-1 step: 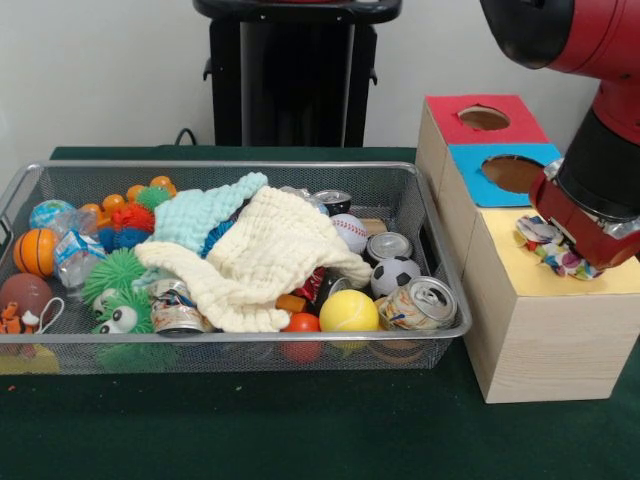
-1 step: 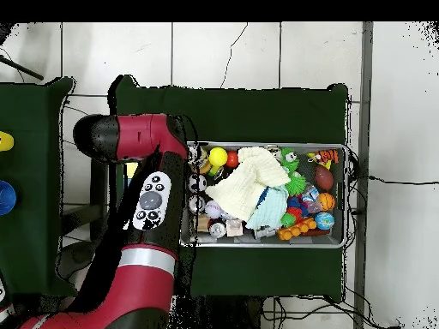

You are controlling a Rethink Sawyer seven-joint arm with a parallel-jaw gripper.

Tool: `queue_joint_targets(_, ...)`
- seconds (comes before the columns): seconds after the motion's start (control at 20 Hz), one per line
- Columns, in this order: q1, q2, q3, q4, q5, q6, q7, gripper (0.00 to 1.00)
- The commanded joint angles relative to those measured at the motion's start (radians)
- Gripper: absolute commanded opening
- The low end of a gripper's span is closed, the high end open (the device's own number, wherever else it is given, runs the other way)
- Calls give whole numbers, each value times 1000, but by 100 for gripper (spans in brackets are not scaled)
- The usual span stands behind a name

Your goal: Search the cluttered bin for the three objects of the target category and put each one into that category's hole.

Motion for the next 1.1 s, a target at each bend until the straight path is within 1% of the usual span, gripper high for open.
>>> queue_joint_targets(0.05,-66,144,101,96,-119,-209,-112,100)
queue_joint_targets(0.5,-70,127,112,109,-120,-204,-111,100)
queue_joint_targets(0.65,-78,115,129,124,-112,-235,-107,100)
queue_joint_targets(0.8,-88,102,141,131,-111,-232,-128,100)
queue_joint_targets(1.1,-99,71,156,143,-109,-206,-142,100)
